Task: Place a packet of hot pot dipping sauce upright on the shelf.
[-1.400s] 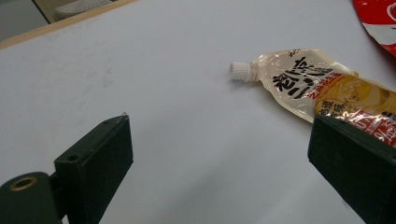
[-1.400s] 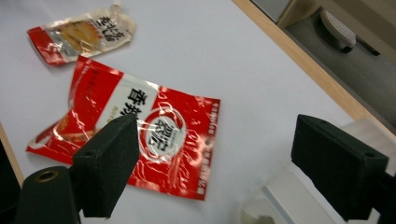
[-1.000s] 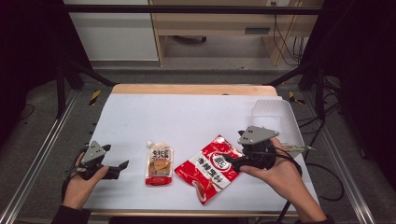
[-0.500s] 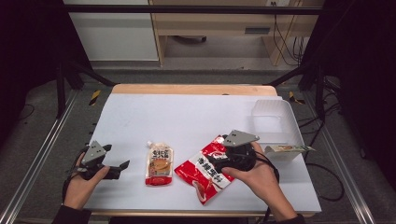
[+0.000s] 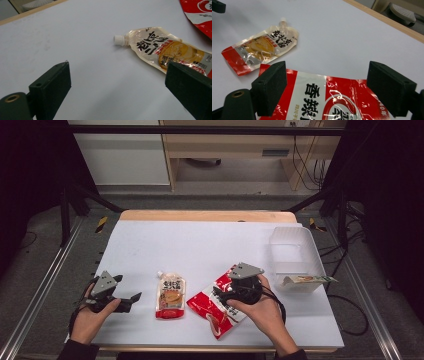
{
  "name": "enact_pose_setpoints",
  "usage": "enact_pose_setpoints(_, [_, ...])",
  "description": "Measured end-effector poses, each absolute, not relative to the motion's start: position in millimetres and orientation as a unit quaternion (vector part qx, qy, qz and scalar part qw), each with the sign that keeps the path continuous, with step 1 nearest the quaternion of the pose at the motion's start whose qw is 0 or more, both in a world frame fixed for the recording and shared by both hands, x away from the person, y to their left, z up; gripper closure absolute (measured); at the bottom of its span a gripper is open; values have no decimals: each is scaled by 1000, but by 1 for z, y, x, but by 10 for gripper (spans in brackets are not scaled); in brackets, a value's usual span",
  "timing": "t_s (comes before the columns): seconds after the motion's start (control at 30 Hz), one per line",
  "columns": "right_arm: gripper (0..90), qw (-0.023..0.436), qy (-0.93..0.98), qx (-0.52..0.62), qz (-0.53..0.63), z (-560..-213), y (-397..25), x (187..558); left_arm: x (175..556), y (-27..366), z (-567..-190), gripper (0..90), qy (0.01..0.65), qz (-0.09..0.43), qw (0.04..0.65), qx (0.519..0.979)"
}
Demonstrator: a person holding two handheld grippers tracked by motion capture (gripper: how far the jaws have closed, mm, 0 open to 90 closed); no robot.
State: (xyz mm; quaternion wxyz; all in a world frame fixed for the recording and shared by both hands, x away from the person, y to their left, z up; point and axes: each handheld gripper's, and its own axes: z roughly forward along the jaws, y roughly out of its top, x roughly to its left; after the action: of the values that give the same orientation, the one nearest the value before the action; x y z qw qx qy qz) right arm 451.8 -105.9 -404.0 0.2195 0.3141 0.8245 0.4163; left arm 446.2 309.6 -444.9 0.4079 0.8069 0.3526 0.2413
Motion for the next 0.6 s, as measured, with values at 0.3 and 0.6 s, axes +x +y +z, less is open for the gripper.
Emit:
enact_pose_setpoints(0.3, [219, 190, 841, 291, 414, -403, -69, 464, 446, 308, -446, 64, 349, 243, 404, 810])
enact_pose_setpoints(0.6, [406, 161, 855, 284, 404, -414, -20, 487, 447, 309, -446, 66, 349, 243, 404, 810])
